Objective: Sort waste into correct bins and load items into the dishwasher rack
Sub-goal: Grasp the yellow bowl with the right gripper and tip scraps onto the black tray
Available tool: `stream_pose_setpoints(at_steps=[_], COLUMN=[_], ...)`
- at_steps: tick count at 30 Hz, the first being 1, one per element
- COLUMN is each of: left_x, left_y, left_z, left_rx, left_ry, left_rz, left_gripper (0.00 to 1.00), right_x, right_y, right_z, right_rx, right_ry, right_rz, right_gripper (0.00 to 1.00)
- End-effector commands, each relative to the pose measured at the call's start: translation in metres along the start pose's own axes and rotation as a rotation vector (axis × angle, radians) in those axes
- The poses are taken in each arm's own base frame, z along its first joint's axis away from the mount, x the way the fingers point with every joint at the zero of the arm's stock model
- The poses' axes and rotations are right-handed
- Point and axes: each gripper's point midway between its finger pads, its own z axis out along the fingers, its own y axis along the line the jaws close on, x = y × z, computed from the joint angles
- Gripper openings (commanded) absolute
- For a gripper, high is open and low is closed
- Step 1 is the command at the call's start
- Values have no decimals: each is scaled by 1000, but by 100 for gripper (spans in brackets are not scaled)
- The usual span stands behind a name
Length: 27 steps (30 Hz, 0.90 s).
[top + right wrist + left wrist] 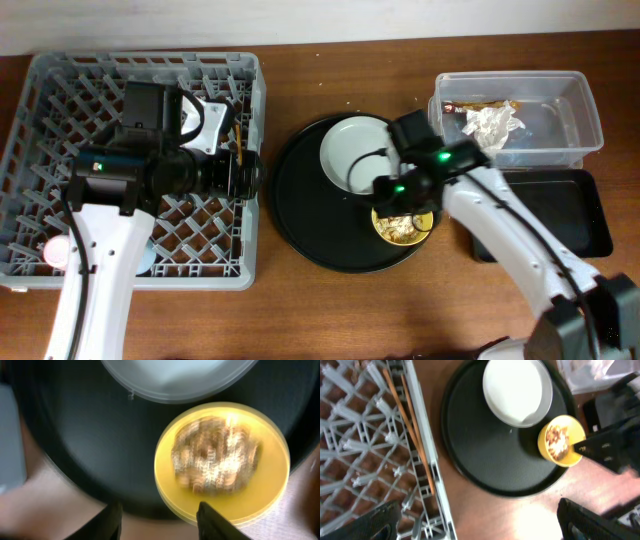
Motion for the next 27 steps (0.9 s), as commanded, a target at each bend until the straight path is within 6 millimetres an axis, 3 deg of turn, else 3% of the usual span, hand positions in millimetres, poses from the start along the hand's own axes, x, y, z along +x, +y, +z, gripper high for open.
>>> stream_pose_setpoints(at_steps=[1,2,3,4,5,8,9,11,12,13,15,18,21,27], left_x=[-3,-3,-3,-3,-3,-3,-3,-3,-3,-3,-3,-3,-3,-3], left_y=[-2,-2,-2,-2,-2,-2,-2,-2,-2,-2,-2,-2,-2,-2], left_z=[-3,-3,-3,-3,-3,-3,-3,-3,-3,-3,-3,-3,-3,-3], left_rx=[0,0,0,0,0,0,0,0,0,0,0,0,0,0], left_ry=[-12,-12,-12,-12,-12,-12,-12,-12,-12,-12,-13,-12,-12,-12], left_rz=[18,18,19,19,19,19,19,19,19,19,19,19,19,19], left_gripper=[99,99,99,99,99,99,99,99,99,99,99,99,99,99], right_x=[19,27,32,32,30,15,9,-3,-2,2,2,4,-7,-11], right_y=[-6,-8,-12,-12,-11,6,11,-8,-27,-56,-117,-173,-178,-182], right_z=[63,92,103,104,99,50,19,-53,-79,-92,-93,-69,-68,-75], right_rx=[140,158,173,172,171,80,-31,-248,-351,-397,-485,-595,-771,-806], right_ry=[103,169,204,209,203,121,73,-66,-116,-146,-243,-403,-624,-693], right_rz=[-58,-50,-30,-30,-31,1,46,92,99,134,271,409,240,200], right_gripper=[45,29,11,4,4,4,4,4,4,4,4,4,4,4])
